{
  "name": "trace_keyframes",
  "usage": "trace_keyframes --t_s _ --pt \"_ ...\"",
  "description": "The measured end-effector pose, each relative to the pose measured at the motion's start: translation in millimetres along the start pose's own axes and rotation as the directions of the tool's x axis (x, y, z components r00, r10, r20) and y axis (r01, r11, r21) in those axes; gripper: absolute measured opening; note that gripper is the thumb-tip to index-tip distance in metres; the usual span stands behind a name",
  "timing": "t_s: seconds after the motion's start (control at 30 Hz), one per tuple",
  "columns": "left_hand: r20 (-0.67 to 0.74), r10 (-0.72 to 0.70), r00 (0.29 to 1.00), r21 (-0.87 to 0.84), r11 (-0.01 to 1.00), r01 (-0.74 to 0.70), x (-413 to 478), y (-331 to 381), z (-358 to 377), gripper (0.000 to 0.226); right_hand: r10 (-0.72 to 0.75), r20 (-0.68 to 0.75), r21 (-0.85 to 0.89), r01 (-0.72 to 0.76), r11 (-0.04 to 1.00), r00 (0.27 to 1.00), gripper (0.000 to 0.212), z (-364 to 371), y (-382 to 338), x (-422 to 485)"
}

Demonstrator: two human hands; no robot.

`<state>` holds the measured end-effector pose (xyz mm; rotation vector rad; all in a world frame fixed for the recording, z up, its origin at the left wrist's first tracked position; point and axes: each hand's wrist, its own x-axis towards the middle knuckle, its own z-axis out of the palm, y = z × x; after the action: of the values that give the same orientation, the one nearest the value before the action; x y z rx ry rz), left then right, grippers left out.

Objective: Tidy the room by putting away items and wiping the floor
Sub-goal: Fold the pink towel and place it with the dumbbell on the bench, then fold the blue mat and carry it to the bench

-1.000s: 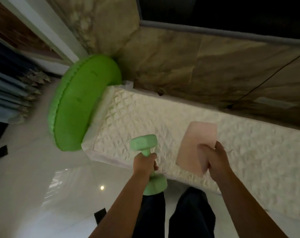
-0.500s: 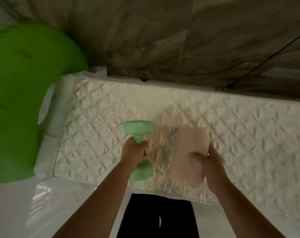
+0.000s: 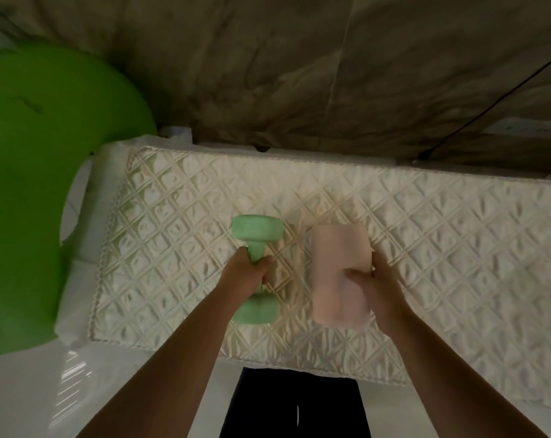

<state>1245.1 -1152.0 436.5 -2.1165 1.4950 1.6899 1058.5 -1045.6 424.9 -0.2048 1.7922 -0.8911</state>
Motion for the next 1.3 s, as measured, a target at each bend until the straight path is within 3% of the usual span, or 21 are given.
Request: trace_keyframes --t_s 0.1,0.27,0.4,0.6,0.9,1.03,1.17,1.3 --pt "-0.059 0.010 0.998 0.084 0.996 -0.005 -8.5 -3.4 -7.4 0.027 0.054 -0.071 -0.044 -0.057 0.997 0.996 0.031 -3.7 6.8 1.1" --pt "-0.123 0.141 0.982 0.208 0.971 -0.114 -43.2 -8.8 -21.0 0.035 0.095 -0.184 -0.050 -0.106 0.993 0.978 0.035 -17.1 2.2 -19.2" --pt "-0.165 0.189 0.968 0.207 0.966 -0.153 -82.2 -6.1 -35.7 0.028 0.114 -0.235 -0.046 -0.128 0.991 0.965 0.036 -35.4 -11.4 -60.8" --pt "0.044 -0.027 0.999 -0.099 0.995 0.031 -158.6 22.1 -55.9 0.020 0.211 -0.132 0.169 -0.188 0.967 0.969 0.020 -65.4 -34.6 -156.4" --pt "0.223 0.005 0.975 0.036 0.999 -0.013 -266.6 60.8 -63.0 0.015 0.233 -0.326 0.336 -0.118 0.934 0.916 0.017 -131.7 -22.1 -297.0" --pt "0.313 0.029 0.949 0.158 0.984 -0.082 -301.8 85.0 -28.9 0.018 0.256 -0.331 0.317 -0.148 0.937 0.908 0.019 -160.9 -5.2 -351.3" --pt "0.462 0.056 0.885 0.347 0.907 -0.239 -327.8 118.1 23.2 0.018 0.308 -0.385 0.369 -0.161 0.916 0.870 0.017 -195.1 30.4 -396.6" --pt "0.528 0.134 0.838 0.455 0.789 -0.413 -353.6 152.3 94.9 0.018 0.406 -0.479 0.538 -0.106 0.836 0.778 0.018 -233.7 80.5 -431.3"
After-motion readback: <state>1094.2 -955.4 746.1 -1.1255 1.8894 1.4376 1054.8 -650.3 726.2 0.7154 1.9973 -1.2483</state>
